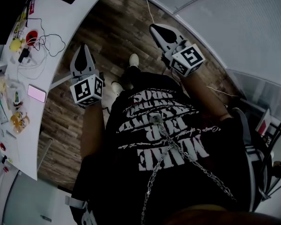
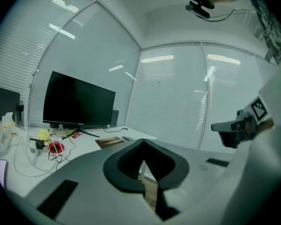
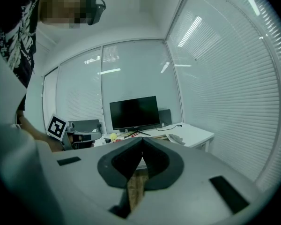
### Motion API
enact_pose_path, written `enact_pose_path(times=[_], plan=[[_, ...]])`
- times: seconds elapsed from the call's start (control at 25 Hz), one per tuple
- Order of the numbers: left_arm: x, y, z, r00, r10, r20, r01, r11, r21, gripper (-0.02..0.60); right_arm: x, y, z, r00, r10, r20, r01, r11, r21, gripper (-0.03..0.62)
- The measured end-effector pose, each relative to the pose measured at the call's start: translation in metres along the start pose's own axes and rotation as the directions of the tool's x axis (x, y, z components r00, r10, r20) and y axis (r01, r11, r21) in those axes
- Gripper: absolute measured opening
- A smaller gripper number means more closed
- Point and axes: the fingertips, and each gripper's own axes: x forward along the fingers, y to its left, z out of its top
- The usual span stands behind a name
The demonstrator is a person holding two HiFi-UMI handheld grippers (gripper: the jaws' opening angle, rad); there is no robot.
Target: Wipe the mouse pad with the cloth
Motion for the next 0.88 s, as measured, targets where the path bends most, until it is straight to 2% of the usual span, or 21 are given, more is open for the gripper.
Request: enact_pose_path(times=[0.16, 0.4, 0.6, 0.88], plan=[[0.024, -0.012, 0.006, 1.0, 0.014, -0.002, -0.014, 1.0, 0.008, 0.0, 0.012, -0.026, 0.01, 1.0, 0.019, 0.0, -0.019, 1.0, 0.012, 0.0], [0.051, -0.018, 0.03, 0.997, 0.071, 0.026, -0.073, 0.996, 0.05, 0.0, 0.038, -0.062, 0.031, 0.993, 0.1, 0.06, -0.101, 0.995, 0.011, 0.0], [0.057, -0.014, 0.047, 0.988, 0.146, 0.054, -0.149, 0.987, 0.056, 0.0, 0.052, -0.074, 0.044, 0.984, 0.166, 0.059, -0.166, 0.986, -0.005, 0.0], [0.064, 0.0, 0.056, 0.976, 0.205, 0.07, -0.21, 0.976, 0.062, 0.0, 0.075, -0.095, 0.043, 0.979, 0.199, 0.04, -0.199, 0.98, 0.001, 0.0]])
